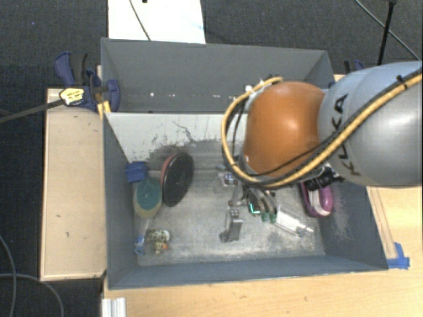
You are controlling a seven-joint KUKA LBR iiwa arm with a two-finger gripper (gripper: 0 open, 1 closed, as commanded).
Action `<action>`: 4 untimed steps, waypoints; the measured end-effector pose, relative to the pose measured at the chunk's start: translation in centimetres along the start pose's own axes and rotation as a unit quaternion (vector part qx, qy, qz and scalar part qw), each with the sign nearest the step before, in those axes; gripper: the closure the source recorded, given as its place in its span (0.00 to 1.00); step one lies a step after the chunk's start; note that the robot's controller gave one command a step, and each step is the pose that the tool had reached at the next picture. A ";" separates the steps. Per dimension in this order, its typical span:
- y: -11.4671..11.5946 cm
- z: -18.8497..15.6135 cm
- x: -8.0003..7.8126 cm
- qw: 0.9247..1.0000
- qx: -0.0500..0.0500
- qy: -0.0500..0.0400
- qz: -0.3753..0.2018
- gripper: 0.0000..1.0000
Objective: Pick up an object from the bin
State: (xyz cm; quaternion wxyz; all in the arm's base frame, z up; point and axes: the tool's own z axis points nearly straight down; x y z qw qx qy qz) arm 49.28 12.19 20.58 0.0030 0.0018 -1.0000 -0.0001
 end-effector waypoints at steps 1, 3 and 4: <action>6.1 11.3 -0.5 1.000 0.000 0.000 0.019 0.00; 10.2 13.2 -1.0 0.973 0.004 -0.008 -0.232 1.00; 12.1 -9.1 -0.3 0.972 -0.001 -0.009 -0.233 1.00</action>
Offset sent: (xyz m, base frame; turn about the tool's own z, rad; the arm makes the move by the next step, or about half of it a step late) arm 0.0059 0.0582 -0.1091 0.0414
